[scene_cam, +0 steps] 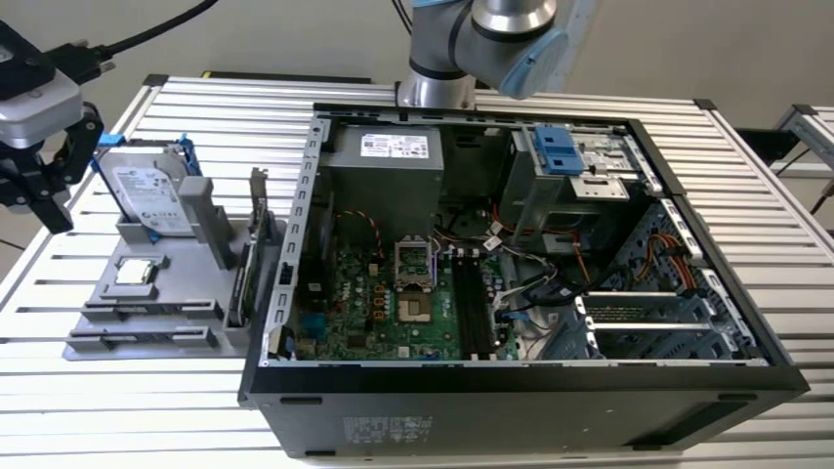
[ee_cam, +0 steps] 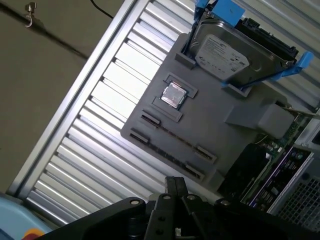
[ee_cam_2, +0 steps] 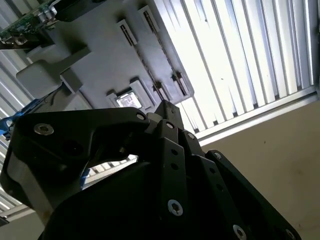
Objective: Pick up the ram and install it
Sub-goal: 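Pick up the ram and move it above insertion slot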
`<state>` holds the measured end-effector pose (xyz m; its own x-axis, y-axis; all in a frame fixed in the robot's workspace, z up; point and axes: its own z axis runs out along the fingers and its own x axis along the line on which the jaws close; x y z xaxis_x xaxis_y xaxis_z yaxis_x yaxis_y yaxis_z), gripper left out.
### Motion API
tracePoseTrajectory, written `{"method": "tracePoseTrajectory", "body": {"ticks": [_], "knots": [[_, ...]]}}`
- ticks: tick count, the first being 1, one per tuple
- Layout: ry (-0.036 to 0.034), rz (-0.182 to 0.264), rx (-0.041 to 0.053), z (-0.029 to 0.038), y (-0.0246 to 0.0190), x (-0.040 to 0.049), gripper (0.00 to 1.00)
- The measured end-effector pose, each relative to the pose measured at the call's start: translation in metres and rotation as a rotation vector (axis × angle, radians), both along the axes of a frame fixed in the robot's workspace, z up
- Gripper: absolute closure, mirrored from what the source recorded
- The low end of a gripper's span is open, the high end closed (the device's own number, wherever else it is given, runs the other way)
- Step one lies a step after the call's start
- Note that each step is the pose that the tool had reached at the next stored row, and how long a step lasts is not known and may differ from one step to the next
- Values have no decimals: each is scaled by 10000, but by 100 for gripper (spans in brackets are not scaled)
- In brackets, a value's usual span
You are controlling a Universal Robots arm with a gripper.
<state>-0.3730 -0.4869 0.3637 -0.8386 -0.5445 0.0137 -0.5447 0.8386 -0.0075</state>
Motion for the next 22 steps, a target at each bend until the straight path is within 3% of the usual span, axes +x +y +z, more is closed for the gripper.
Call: {"method": "tracePoseTrajectory", "body": {"ticks": [22], "knots": [[1, 992, -28, 0, 1, 0, 100]]}}
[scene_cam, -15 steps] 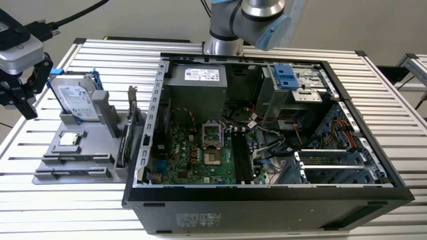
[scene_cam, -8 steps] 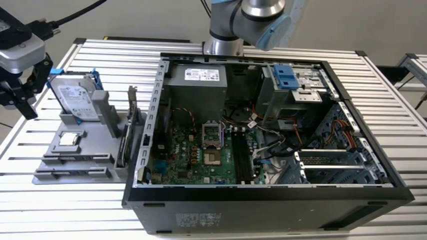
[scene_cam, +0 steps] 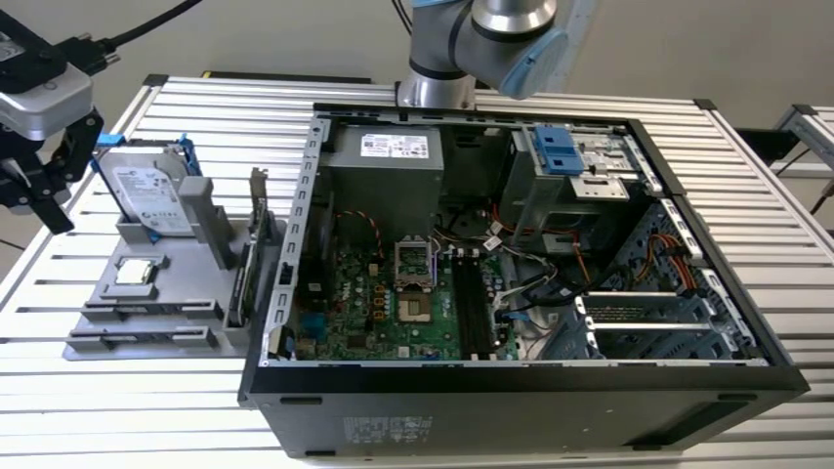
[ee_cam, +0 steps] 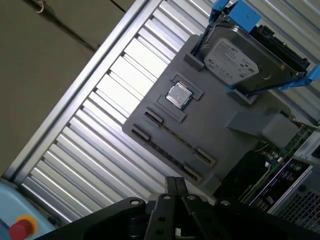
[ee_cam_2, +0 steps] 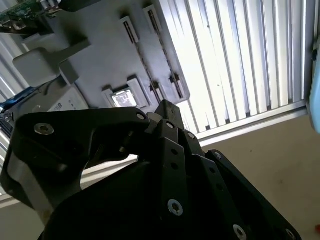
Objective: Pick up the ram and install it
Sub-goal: 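Pick up the ram and move it above insertion slot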
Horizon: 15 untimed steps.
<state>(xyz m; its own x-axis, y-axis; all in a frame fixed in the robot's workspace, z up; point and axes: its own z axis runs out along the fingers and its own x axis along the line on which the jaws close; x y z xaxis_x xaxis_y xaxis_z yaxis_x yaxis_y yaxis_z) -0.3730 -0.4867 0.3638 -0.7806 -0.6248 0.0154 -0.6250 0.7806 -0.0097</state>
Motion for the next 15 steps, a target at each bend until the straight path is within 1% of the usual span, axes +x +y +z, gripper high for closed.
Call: {"method": "tracePoseTrajectory", "body": {"ticks": [5, 6, 15], "knots": [[0, 267, -11, 0, 1, 0, 100], [0, 439, -18, 0, 1, 0, 100], [0, 880, -36, 0, 2, 0, 100]]}}
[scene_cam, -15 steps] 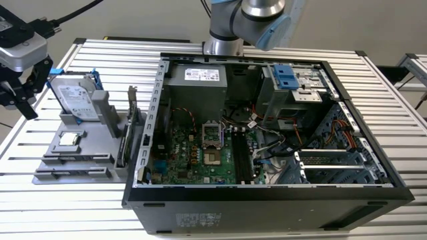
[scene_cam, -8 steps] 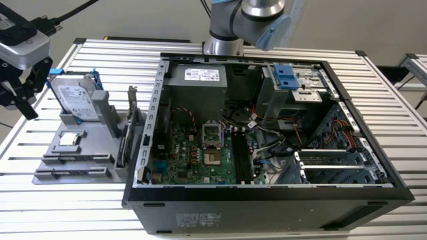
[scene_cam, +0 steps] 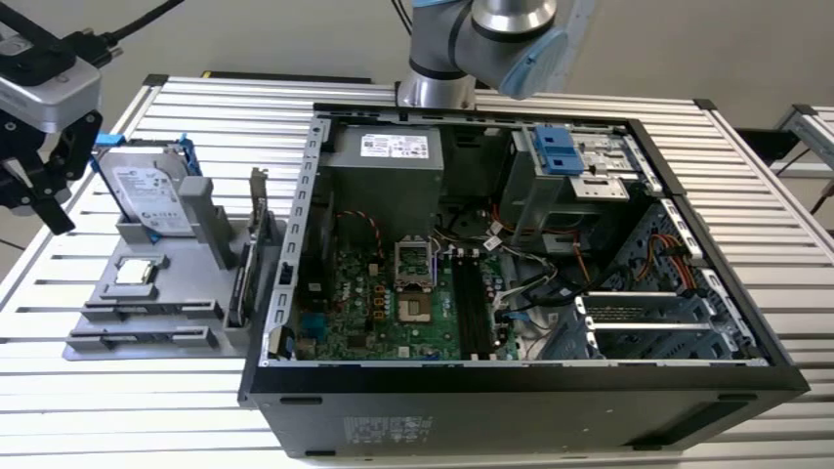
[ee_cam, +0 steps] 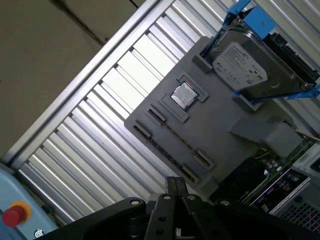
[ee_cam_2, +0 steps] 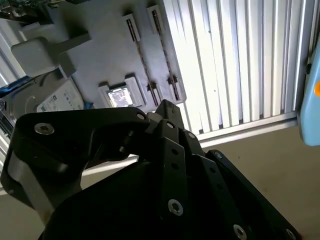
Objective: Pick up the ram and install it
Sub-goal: 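Pick up the ram and move it above insertion slot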
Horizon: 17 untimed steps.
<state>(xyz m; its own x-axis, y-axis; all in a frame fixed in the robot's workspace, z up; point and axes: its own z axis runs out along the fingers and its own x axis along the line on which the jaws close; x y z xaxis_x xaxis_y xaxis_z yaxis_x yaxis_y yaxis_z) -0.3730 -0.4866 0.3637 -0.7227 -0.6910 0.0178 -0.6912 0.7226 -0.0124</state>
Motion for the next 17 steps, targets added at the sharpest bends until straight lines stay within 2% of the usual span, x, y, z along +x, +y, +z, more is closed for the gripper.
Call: {"method": "tracePoseTrajectory", "body": {"ticks": [17], "knots": [[1, 746, -32, 0, 1, 0, 100]]}}
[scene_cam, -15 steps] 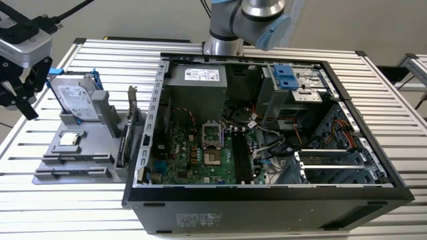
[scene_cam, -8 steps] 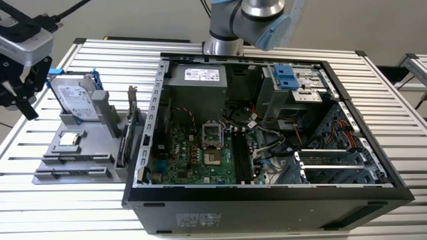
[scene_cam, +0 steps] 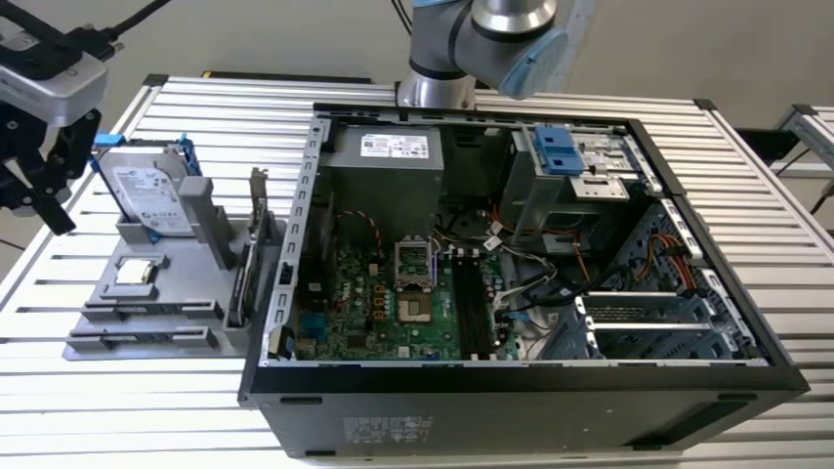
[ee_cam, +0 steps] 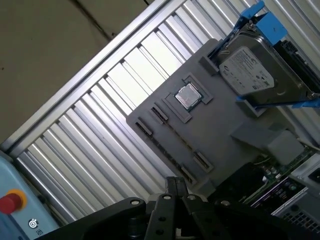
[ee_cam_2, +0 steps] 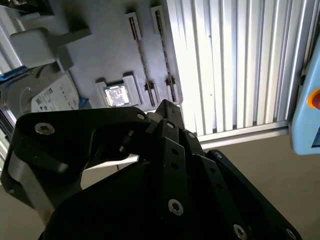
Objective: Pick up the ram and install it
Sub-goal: 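Pick up the ram and move it above insertion slot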
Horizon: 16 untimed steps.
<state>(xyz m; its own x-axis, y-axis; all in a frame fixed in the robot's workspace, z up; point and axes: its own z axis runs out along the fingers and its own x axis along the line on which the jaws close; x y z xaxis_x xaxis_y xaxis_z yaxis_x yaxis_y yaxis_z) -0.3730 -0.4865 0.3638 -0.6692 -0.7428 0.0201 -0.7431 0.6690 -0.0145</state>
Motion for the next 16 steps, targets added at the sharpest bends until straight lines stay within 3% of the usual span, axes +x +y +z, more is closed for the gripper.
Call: {"method": "tracePoseTrajectory", "body": {"ticks": [16], "knots": [[-1, 1087, -7, 0, 2, 0, 100]]}}
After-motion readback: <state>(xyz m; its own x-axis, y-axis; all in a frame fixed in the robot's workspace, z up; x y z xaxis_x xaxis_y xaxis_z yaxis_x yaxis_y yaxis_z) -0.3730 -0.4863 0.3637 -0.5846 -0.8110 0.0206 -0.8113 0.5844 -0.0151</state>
